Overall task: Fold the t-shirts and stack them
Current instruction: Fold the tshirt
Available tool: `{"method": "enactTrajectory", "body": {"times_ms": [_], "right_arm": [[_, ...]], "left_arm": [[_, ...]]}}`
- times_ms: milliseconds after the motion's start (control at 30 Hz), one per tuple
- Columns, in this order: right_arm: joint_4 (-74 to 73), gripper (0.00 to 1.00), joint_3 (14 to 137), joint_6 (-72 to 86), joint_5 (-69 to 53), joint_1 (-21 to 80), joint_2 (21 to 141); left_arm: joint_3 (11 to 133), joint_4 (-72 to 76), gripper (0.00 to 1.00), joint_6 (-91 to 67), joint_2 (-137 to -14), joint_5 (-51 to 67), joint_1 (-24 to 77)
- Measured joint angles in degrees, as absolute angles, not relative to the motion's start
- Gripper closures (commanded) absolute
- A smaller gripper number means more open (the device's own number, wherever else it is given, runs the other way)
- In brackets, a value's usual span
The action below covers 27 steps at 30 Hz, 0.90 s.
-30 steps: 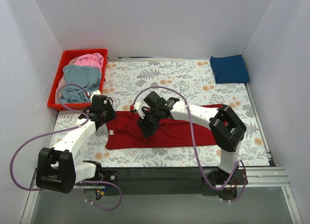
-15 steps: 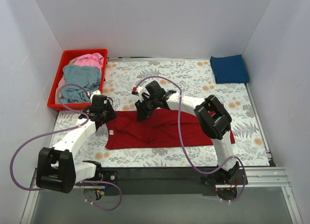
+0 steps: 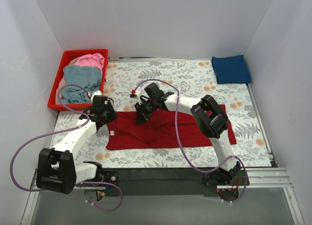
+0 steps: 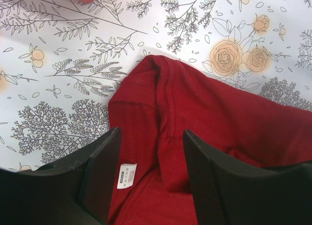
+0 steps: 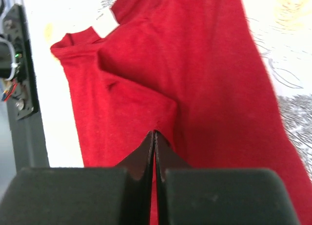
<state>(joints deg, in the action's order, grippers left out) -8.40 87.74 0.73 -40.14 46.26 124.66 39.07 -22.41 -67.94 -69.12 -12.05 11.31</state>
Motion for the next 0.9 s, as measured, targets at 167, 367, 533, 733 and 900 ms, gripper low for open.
{"method": "enactTrajectory", "body": {"times_ms": [167, 367, 533, 733, 900], "right_arm": [[-8.4, 0.99, 87.2, 0.8, -43.6, 46.9, 123.8], [-11.2, 0.99, 84.6, -0.5, -47.2, 50.3, 117.6], [-18.9, 0.8, 86.7, -4.5, -47.2, 55.9, 116.2], [-29.2, 0.58, 88.8, -8.8, -43.0, 60.3, 116.2], [-34.2, 0.5, 87.4, -9.1, -28.9, 57.5, 110.6]], "left_arm": [[39.1, -22.4, 0.48, -67.9, -69.1, -12.0, 11.3], [39.1, -22.4, 0.48, -67.9, -69.2, -11.9, 11.3], [39.1, -22.4, 0.49, -67.9, -69.6, -11.8, 11.3], [39.2, -22.5, 0.53, -68.1, -70.3, -11.5, 11.2], [40.7, -22.7, 0.6, -68.8, -74.1, -11.2, 11.1]]}}
